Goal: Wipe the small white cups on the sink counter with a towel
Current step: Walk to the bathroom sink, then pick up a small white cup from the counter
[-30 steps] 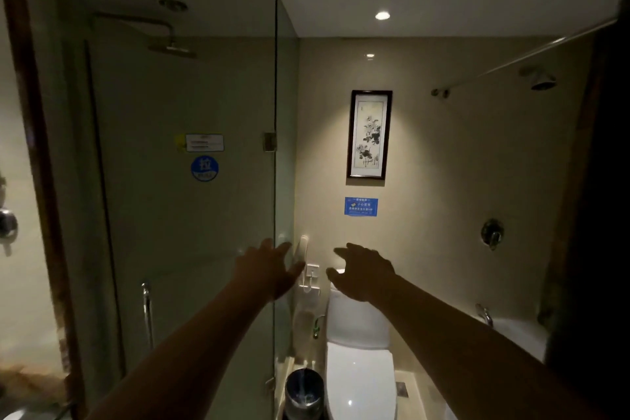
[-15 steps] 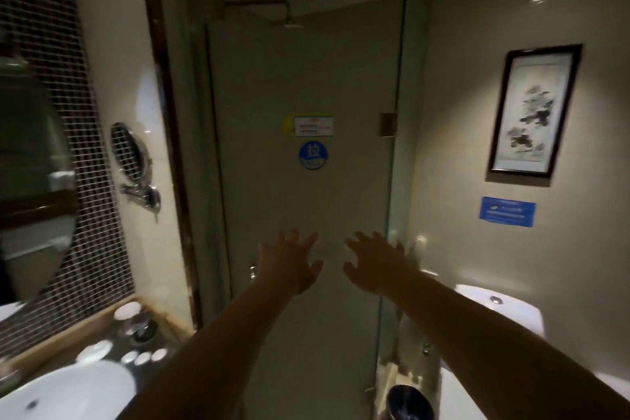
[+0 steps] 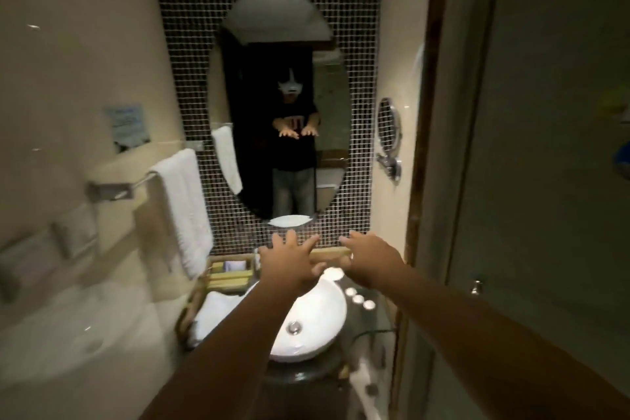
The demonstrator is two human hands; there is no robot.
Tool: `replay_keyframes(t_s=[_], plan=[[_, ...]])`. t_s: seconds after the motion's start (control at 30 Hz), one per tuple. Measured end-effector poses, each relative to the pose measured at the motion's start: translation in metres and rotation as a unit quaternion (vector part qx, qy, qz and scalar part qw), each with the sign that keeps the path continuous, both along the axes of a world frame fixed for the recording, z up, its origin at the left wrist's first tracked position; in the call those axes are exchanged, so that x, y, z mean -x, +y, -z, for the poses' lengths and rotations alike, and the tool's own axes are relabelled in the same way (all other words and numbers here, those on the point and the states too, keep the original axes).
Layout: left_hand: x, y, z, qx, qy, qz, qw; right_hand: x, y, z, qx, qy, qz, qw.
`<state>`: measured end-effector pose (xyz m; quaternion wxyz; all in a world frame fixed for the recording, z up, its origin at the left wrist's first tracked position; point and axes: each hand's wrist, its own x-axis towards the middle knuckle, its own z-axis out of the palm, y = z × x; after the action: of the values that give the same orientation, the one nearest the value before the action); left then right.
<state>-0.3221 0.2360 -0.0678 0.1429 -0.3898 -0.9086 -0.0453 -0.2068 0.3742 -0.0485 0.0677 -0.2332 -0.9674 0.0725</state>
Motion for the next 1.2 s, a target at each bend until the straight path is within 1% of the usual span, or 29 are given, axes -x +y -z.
replay_keyframes(t_s=[0.1,0.2,0.3,0.4,0.53,0.67,0.9,1.03,1.2], plan=[[0.011,-0.035,0.005,0.021,-0.014,-0.064,0.998,0.025,-0.025,0.014,-0.016,-0.027,-0.046,0.998],[0.020,-0.054,0.004,0.032,-0.013,-0.093,0.995,0.032,-0.037,0.022,0.010,-0.027,-0.043,0.999],[0.022,-0.057,0.007,0.026,-0.016,-0.097,0.995,0.033,-0.038,0.024,0.029,-0.026,-0.030,0.999],[0.019,-0.047,0.015,0.008,-0.027,-0.093,0.995,0.037,-0.032,0.028,0.030,-0.020,-0.024,0.999],[0.007,-0.017,0.033,-0.021,-0.072,-0.111,0.991,0.044,-0.016,0.033,0.035,-0.012,-0.038,0.999],[0.010,0.017,0.039,-0.026,-0.079,-0.109,0.991,0.052,0.004,0.034,0.039,-0.014,-0.036,0.998],[0.060,0.055,0.055,0.004,-0.081,-0.100,0.992,0.099,0.036,0.044,0.060,-0.071,0.000,0.996],[0.101,0.072,0.070,0.009,-0.101,-0.093,0.991,0.139,0.050,0.054,0.054,-0.072,-0.010,0.996],[0.166,0.084,0.088,0.001,-0.119,-0.076,0.990,0.200,0.068,0.059,0.044,-0.088,0.012,0.995]])
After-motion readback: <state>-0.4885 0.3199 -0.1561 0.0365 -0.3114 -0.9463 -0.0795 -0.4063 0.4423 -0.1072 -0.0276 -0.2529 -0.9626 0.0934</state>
